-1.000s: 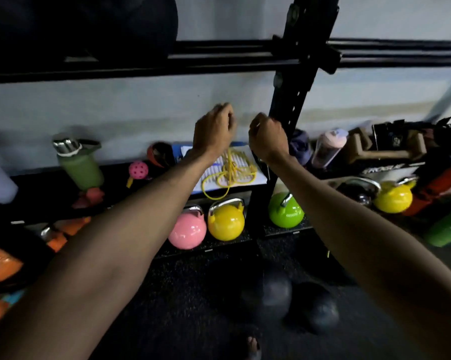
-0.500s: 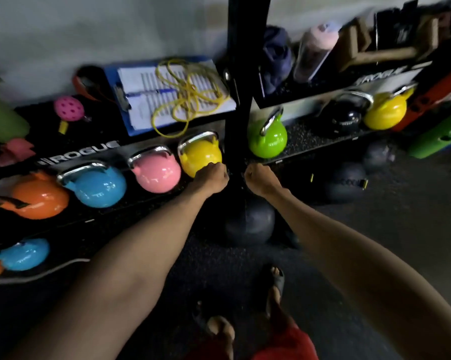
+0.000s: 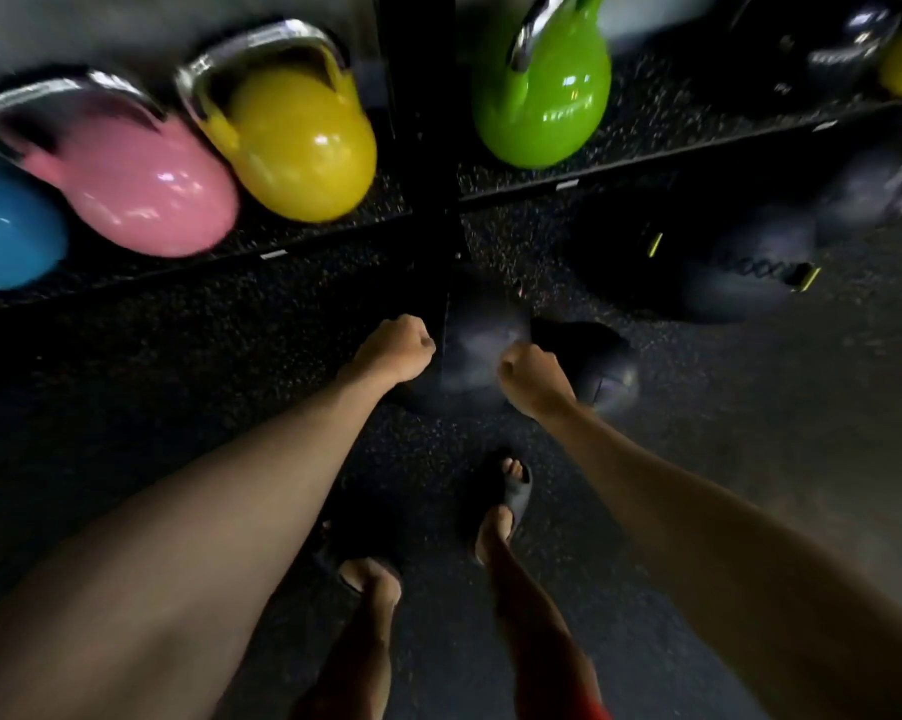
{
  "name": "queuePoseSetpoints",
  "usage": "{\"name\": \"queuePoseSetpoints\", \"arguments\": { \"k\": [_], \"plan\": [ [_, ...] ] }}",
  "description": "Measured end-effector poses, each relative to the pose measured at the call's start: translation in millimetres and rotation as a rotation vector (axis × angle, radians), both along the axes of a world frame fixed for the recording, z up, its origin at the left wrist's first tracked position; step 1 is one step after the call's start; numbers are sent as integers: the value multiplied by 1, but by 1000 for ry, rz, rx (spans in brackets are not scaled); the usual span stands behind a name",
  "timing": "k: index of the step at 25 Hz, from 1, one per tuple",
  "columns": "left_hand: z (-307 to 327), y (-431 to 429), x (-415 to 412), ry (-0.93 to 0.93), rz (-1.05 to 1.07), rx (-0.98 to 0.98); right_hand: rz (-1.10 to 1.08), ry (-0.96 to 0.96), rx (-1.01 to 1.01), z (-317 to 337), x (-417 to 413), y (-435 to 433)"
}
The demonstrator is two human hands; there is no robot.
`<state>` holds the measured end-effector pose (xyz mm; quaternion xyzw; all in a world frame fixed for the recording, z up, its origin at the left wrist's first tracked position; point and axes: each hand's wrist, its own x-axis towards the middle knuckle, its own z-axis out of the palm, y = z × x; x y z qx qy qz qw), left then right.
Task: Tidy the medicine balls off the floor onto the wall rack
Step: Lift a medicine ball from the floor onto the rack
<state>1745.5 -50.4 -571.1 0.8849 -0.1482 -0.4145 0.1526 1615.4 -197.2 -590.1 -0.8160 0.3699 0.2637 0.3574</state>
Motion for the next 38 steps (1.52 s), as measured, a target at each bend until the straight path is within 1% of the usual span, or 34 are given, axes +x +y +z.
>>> {"name": "queuePoseSetpoints", "arguments": {
  "k": [3, 5, 7, 10, 12, 13, 15, 17, 19, 20, 23, 25, 28, 32, 35, 38],
  "plan": [
    [-85, -15, -1, -20, 113, 1, -56, 49, 33, -86, -11, -17],
    [-134, -22, 0, -46, 246, -19, -158, 45, 40, -131, -13, -29],
    [-174, -26, 2, -75, 406, -17, -308, 31, 65, -170, -15, -40],
    [-218, -31, 11, -185, 672, -5, -570, 16, 134, -226, -10, -60],
    [-238, -29, 26, -259, 797, 23, -723, 37, 194, -256, -1, -72],
    [-248, -25, 36, -267, 841, 35, -791, 39, 243, -270, 1, -77],
    [-265, -16, 53, -181, 910, 2, -917, 19, 370, -290, 5, -84],
    [-282, -7, 65, -40, 973, -94, -986, 5, 498, -308, 8, -83],
    [-291, -3, 69, 46, 985, -165, -1043, -34, 632, -321, 12, -76],
    [-293, 0, 69, 57, 973, -185, -1072, -59, 668, -329, 12, -73],
    [-291, 8, 60, 45, 962, -230, -1108, -124, 670, -356, -4, -69],
    [-287, 16, 45, 59, 984, -254, -1168, -153, 637, -350, -18, -61],
    [-280, 21, 17, 85, 998, -273, -1242, -137, 584, -322, -45, -50],
    [-246, 32, -26, 124, 1061, -214, -1237, -99, 431, -253, -70, -44],
    [-182, 34, -48, 171, 1091, -205, -1192, -71, 302, -168, -79, -45],
    [-81, 28, -61, 153, 1050, -207, -1177, -78, 228, -60, -90, -40]
  ]
}}
